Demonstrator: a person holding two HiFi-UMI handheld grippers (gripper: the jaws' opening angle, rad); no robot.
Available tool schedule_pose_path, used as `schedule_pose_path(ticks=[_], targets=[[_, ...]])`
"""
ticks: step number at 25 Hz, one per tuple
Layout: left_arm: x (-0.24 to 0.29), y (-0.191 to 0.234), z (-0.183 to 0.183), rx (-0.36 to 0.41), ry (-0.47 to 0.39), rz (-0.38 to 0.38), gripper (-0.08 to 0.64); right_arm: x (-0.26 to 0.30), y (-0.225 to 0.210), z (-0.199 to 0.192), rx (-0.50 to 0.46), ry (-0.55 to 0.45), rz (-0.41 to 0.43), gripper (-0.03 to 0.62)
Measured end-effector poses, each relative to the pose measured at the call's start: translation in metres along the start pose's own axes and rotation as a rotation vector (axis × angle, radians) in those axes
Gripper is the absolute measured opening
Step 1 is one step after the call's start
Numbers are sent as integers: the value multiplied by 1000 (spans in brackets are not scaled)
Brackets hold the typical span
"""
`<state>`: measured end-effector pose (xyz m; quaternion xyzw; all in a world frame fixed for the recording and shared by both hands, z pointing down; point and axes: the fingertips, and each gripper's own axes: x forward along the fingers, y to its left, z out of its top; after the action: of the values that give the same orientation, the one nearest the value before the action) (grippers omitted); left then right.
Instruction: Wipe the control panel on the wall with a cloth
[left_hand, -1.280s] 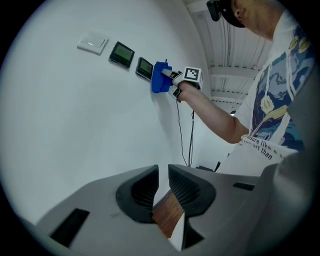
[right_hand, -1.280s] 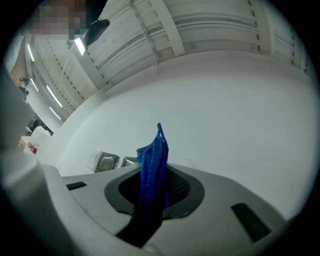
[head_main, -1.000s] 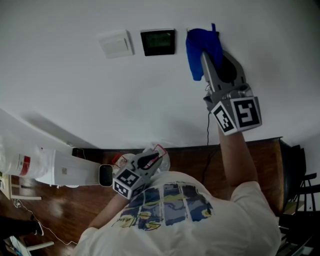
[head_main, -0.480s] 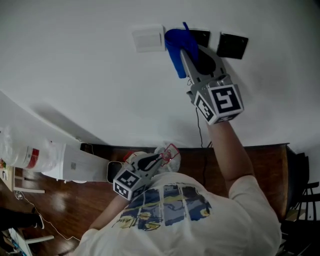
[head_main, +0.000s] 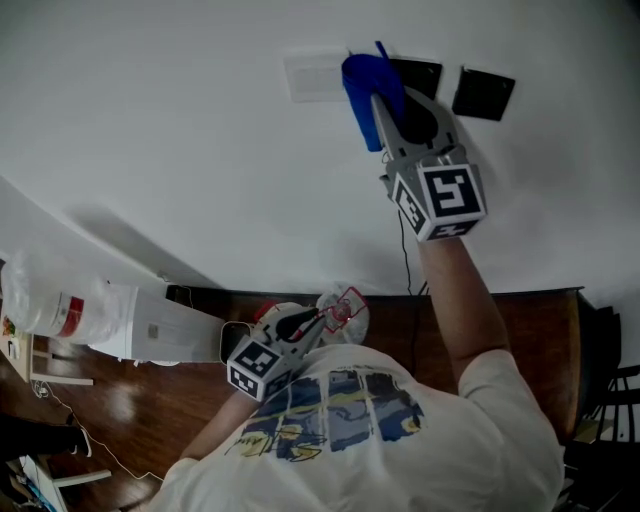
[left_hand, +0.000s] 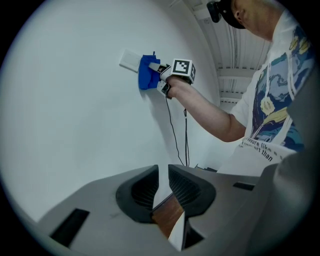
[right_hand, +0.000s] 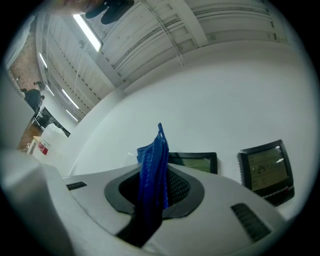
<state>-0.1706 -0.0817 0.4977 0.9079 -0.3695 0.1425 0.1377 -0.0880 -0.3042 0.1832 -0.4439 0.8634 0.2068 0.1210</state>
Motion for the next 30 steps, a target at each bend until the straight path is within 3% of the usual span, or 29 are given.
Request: schedule_pose_path(ticks=[15, 30], targets=[[52, -35, 18, 42, 2, -89, 61, -52, -82, 12, -44, 3, -104, 93], [98, -74, 35, 67, 12, -87, 60, -100, -158, 12, -31, 4, -159, 92]])
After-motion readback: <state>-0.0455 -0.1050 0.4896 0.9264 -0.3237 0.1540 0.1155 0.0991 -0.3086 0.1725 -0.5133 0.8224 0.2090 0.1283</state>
